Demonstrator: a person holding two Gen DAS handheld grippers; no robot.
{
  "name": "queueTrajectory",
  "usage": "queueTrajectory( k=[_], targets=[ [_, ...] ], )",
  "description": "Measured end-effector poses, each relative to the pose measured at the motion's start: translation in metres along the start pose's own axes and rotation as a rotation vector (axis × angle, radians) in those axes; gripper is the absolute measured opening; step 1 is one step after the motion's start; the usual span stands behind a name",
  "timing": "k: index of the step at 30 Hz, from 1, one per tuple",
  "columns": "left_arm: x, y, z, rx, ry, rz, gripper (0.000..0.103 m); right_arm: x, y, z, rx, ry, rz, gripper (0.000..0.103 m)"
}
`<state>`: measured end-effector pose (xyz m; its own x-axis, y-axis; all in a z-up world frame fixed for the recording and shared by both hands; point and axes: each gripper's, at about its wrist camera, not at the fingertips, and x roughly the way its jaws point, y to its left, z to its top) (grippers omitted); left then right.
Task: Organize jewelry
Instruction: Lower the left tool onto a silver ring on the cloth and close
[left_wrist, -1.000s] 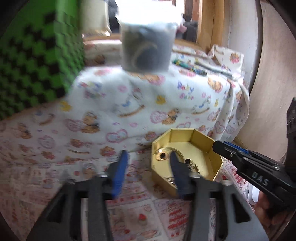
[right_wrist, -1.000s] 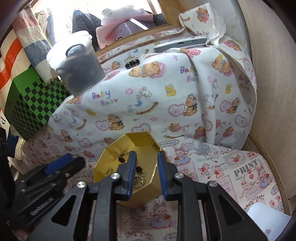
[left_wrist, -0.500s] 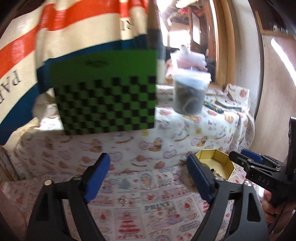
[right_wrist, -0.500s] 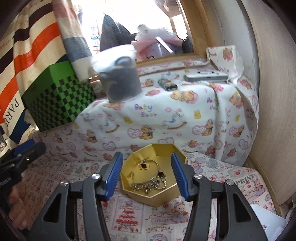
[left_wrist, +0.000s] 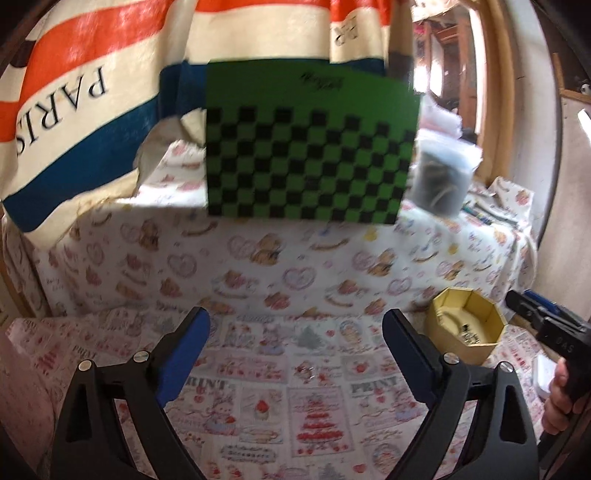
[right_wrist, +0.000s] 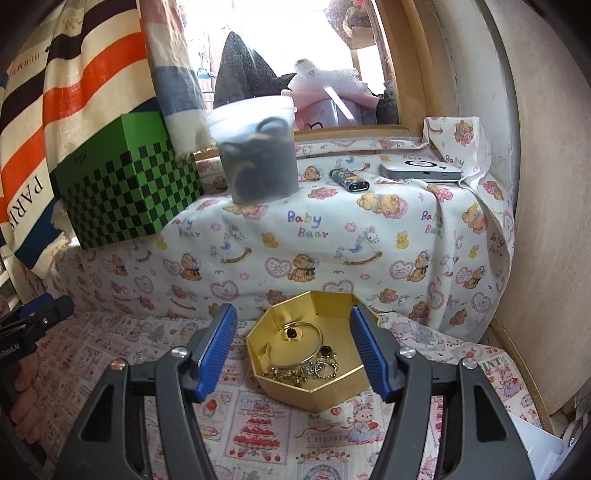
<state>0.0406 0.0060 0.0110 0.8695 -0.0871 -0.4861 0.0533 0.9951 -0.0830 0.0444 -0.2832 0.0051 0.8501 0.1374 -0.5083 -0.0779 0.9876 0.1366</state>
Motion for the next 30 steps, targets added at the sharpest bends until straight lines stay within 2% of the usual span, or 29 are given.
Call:
queueTrajectory(
  k=[4, 9, 15, 20, 25, 27, 30],
  targets=[
    [0.005, 0.011, -0.007, -0.019, 0.012, 0.042, 0.094, 0.007, 0.002, -0.005, -0.005, 0.019, -0.009, 0.065],
    [0.018, 0.018, -0.011, -0.051, 0.055, 0.049, 0.094, 0.012, 0.006, -0.009, -0.025, 0.032, -0.025, 0.067],
    [0.035, 0.03, -0.017, -0.103, 0.152, 0.033, 0.094, 0.014, 0.004, -0.009, -0.018, 0.041, -0.032, 0.073],
    [0.042, 0.031, -0.021, -0.12, 0.207, -0.018, 0.093, 0.015, 0.003, -0.008, -0.017, 0.047, -0.035, 0.074],
    [0.047, 0.021, -0.024, -0.091, 0.23, -0.077, 0.071, 0.017, 0.005, -0.01, -0.022, 0.06, -0.042, 0.076],
    [0.052, 0.017, -0.026, -0.085, 0.256, -0.096, 0.058, 0.018, 0.006, -0.01, -0.024, 0.065, -0.039, 0.076],
    [0.064, 0.012, -0.03, -0.081, 0.313, -0.133, 0.044, 0.019, 0.005, -0.01, -0.024, 0.072, -0.039, 0.076]
  ],
)
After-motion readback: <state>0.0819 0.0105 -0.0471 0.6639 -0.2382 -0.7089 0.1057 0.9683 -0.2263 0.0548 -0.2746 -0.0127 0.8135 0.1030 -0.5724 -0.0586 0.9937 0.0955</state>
